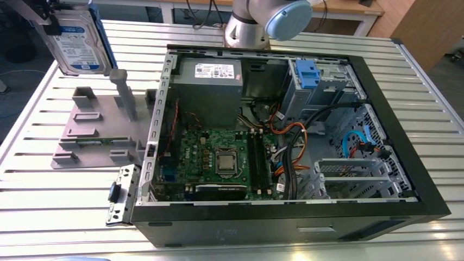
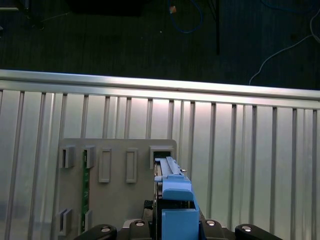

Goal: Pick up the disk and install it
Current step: 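Pick up the disk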

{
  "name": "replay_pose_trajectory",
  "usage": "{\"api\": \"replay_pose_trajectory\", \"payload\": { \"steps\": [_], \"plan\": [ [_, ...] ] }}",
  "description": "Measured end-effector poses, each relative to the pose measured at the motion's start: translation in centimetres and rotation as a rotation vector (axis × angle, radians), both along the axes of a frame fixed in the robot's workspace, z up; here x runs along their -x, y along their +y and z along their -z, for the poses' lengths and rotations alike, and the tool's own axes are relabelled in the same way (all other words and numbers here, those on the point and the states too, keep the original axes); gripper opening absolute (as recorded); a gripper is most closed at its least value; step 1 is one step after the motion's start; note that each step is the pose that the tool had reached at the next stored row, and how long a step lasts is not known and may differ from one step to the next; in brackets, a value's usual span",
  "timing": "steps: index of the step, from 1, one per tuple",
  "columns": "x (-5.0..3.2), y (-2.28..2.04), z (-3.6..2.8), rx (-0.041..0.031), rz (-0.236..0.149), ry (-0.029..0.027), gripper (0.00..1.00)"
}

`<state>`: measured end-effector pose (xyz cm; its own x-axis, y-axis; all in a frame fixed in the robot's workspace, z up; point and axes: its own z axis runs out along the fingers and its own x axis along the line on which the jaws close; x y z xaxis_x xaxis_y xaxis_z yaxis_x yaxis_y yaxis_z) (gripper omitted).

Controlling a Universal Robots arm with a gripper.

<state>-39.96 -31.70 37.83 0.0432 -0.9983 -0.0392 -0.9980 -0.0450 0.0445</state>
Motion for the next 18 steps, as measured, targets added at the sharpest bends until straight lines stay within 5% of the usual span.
{"api": "replay_pose_trajectory", "payload": {
  "steps": [14,18],
  "plan": [
    [0.0,0.0,-0.35,0.0,0.0,0.0001,0.37],
    [0.0,0.0,-1.03,0.0001,0.0,0.0001,0.37]
  ]
}}
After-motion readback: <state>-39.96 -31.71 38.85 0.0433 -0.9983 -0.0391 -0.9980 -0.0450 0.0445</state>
